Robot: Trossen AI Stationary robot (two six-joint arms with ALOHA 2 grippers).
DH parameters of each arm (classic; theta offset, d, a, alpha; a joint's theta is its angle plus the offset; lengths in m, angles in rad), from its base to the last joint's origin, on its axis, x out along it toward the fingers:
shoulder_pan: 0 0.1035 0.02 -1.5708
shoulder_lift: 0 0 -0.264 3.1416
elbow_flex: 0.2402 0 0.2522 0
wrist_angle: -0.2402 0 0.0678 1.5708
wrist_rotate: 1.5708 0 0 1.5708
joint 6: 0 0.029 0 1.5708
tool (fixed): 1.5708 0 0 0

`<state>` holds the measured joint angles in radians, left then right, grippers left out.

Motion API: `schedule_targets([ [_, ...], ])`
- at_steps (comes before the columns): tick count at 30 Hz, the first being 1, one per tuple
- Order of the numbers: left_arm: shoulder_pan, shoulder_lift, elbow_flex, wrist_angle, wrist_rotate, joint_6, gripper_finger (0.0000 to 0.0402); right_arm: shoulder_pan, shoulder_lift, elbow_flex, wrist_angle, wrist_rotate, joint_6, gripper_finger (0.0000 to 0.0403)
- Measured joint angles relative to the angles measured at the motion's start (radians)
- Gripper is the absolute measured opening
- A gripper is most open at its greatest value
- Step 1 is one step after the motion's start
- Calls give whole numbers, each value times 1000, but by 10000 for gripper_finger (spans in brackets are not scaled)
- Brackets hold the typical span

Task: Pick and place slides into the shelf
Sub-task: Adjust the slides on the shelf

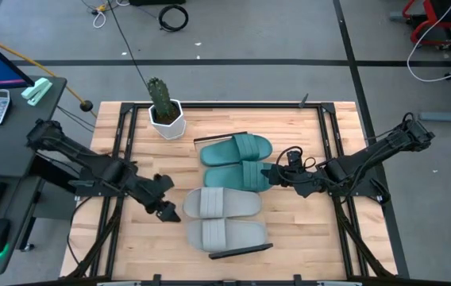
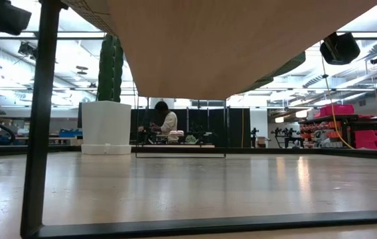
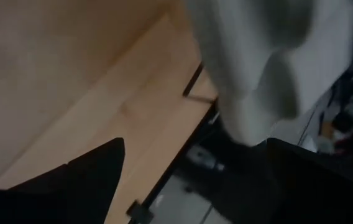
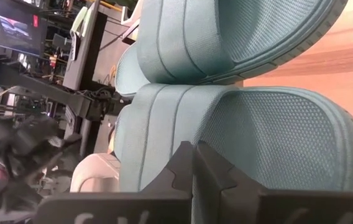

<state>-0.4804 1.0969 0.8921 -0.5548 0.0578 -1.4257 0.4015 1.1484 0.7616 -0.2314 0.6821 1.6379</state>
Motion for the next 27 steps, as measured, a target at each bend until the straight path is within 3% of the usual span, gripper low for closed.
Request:
schedule_targets([
  [5,33,-94,0,-1,-125,-3,379,0,0,0,0,-1,0,9],
  [10,68,-153,2,-10,-200,17,331,0,0,0,0,-2,0,5],
  [23,164,-118,3,-76,-509,108,132,0,0,0,0,-3,0,4],
  [27,165,-58,3,-35,-524,158,72,0,0,0,0,-3,2,8],
])
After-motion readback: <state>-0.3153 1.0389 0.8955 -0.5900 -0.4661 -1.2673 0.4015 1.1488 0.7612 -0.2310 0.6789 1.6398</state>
